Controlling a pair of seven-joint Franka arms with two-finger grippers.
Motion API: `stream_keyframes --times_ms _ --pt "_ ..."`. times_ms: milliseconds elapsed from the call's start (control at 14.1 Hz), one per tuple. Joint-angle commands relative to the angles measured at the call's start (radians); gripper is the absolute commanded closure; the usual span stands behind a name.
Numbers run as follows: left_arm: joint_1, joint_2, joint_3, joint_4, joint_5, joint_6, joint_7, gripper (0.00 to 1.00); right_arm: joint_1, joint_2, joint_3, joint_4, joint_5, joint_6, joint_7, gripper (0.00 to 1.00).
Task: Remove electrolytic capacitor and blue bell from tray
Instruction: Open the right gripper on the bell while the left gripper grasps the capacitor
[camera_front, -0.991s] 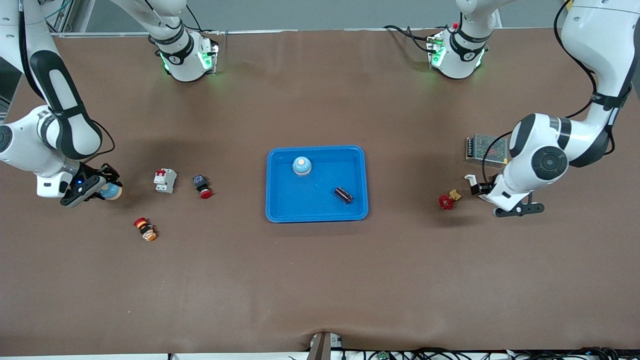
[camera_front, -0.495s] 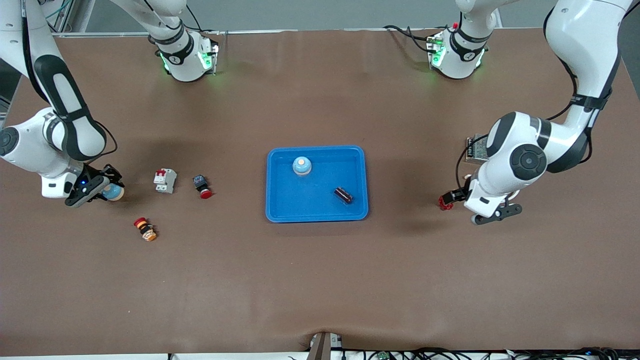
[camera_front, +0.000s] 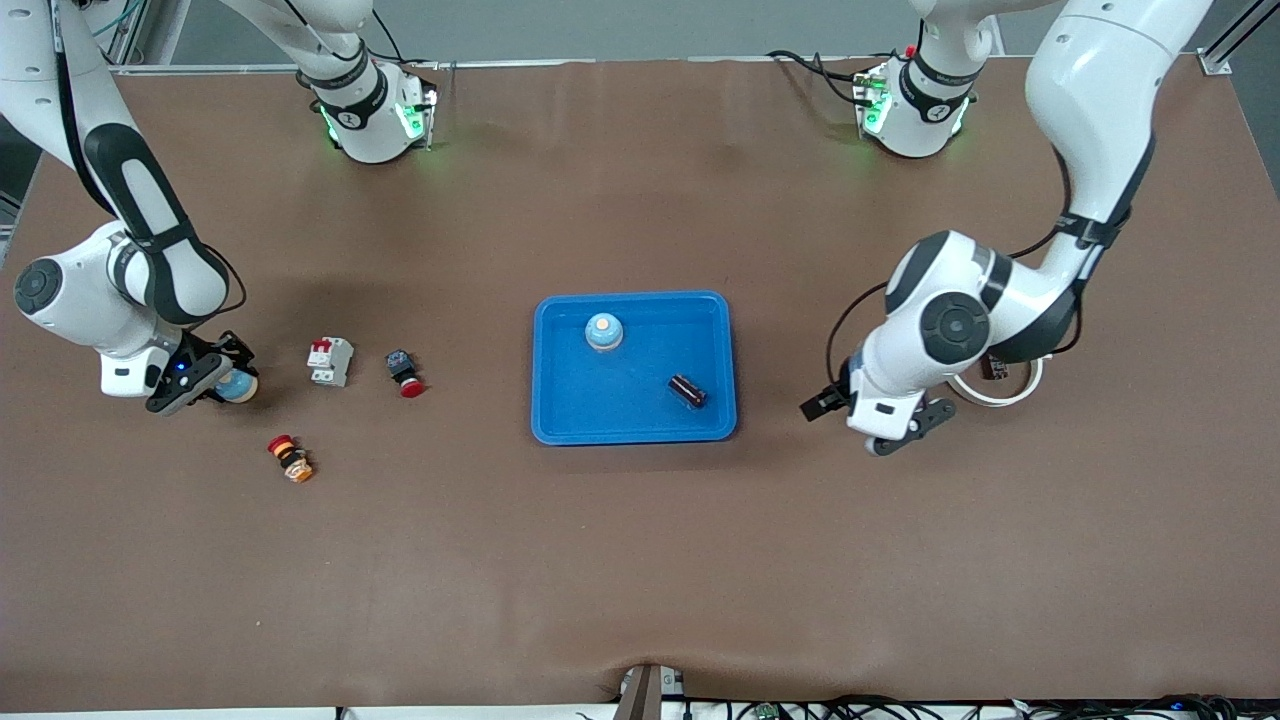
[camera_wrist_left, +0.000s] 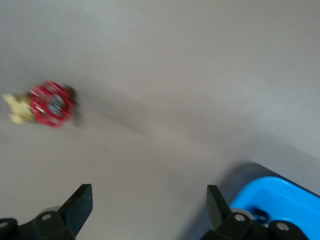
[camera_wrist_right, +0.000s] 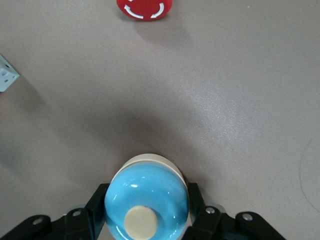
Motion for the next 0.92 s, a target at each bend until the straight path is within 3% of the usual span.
stream_keyframes --times_ms 0,142,212,495,849 --pt "-0.079 0.075 0.0 0.101 -0.016 -0.029 -0.095 0.07 -0.019 -0.003 0.018 -0.017 0.038 0.023 -0.04 0.46" --pt "-0.133 0.107 0.001 0.143 -0.014 -0.026 -0.165 0.1 -0.017 -0.003 0.018 -0.015 0.044 0.02 -0.035 0.27" --pt "-0.158 0.121 0.001 0.156 -0.013 -0.024 -0.201 0.11 -0.017 -0.003 0.019 -0.014 0.044 0.02 -0.034 0.04" --pt "-0.231 0.178 0.009 0.216 -0.008 0.0 -0.329 0.15 -0.013 -0.012 0.036 0.022 0.044 -0.038 -0.032 0.0" --pt "-0.328 0.222 0.079 0.218 -0.005 0.112 -0.431 0.24 0.006 -0.075 0.038 0.208 0.043 -0.325 -0.002 0.0"
